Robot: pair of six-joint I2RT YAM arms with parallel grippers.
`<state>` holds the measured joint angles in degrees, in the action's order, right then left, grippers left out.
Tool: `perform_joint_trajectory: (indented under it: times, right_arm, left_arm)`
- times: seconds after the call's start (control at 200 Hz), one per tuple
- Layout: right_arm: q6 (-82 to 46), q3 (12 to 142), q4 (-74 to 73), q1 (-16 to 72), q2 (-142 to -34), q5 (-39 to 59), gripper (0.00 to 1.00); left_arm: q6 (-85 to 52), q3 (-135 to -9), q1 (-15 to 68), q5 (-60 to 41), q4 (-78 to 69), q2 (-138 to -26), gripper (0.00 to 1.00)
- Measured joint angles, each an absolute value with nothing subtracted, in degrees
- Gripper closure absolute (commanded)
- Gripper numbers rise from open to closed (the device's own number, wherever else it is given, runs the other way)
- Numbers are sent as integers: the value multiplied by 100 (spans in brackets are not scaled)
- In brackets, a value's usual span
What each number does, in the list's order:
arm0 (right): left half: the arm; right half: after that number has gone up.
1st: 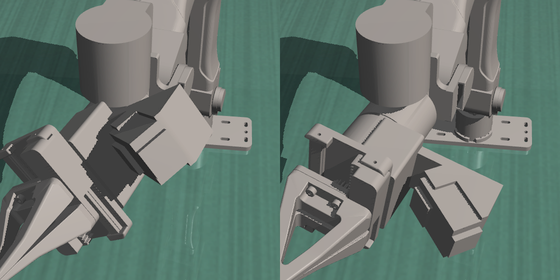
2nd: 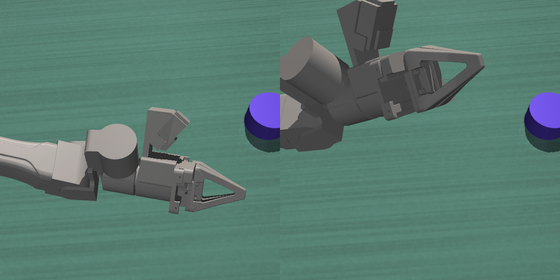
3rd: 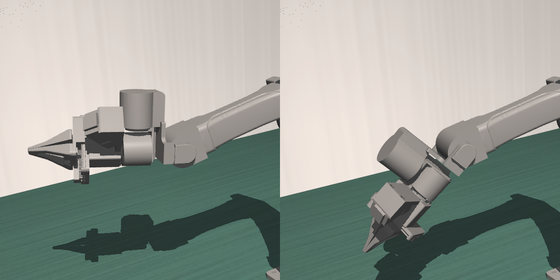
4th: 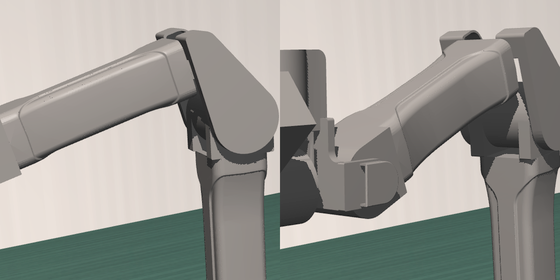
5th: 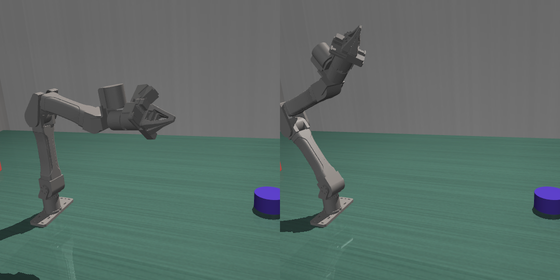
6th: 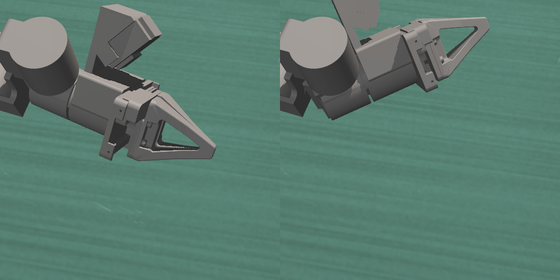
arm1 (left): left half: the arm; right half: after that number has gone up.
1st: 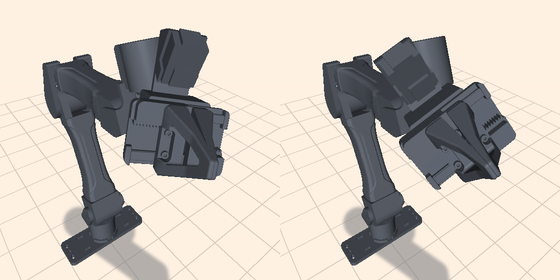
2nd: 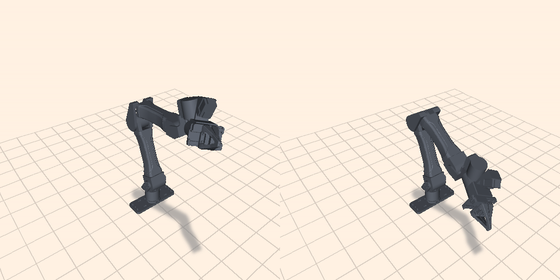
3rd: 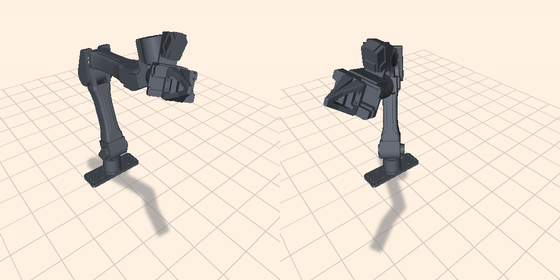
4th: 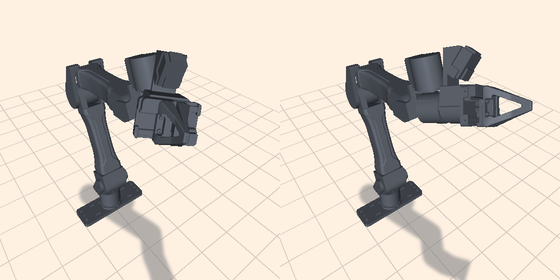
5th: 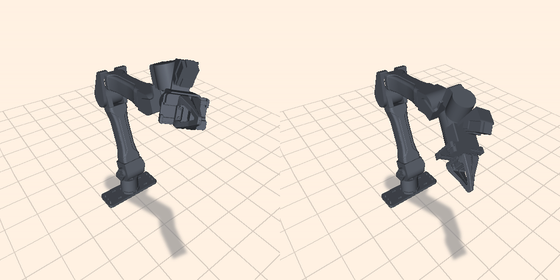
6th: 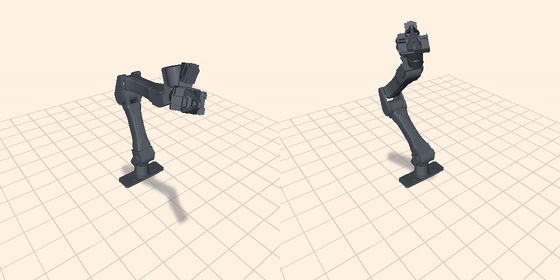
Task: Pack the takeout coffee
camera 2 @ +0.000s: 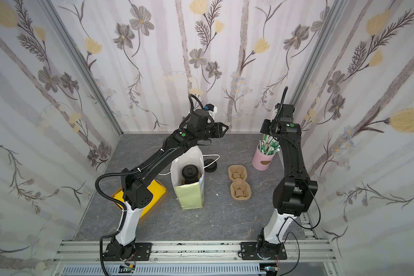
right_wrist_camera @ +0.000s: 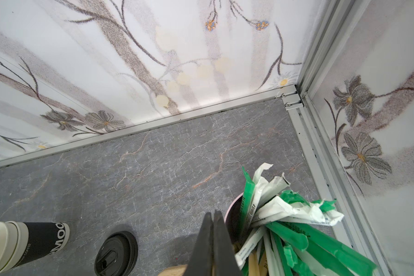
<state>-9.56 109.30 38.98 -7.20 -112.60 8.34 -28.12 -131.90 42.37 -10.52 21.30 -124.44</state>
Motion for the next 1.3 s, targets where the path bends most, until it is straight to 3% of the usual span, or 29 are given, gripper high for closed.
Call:
perform_joint_trajectory:
  times: [1.304]
  right_arm:
    - [-1144,11369,4143,-768,-10888,742,100]
  left_arm:
    - [-3166,-13152,4014,-773,2150,-12193,58]
